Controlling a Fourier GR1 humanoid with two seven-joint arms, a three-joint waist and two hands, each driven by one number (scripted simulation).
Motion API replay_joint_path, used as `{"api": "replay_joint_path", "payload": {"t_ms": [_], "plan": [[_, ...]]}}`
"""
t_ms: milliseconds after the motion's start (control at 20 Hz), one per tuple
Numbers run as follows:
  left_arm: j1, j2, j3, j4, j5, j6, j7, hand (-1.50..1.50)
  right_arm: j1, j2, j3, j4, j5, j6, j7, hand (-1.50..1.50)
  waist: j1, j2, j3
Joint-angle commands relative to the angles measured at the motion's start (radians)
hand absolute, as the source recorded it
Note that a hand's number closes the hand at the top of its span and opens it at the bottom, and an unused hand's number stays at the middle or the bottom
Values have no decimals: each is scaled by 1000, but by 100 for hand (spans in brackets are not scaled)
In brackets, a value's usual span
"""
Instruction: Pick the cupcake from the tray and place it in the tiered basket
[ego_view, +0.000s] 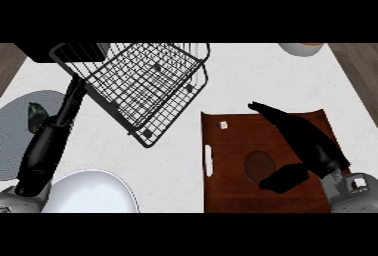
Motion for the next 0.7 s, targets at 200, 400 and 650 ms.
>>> {"api": "replay_joint_path", "payload": {"t_ms": [200, 400, 650], "plan": [[41, -3, 11, 62, 1, -12, 25, 0, -76, -52, 115, -256, 44, 208, 552, -150, 4, 14, -6], [10, -40, -23, 64, -40, -4, 48, 0, -114, 82, 220, -320, 100, 201, 763, -150, 12, 18, -4], [46, -49, -14, 89, -31, -21, 10, 0, -123, 189, 327, -241, 210, 177, 855, -150, 18, 19, -4]]}}
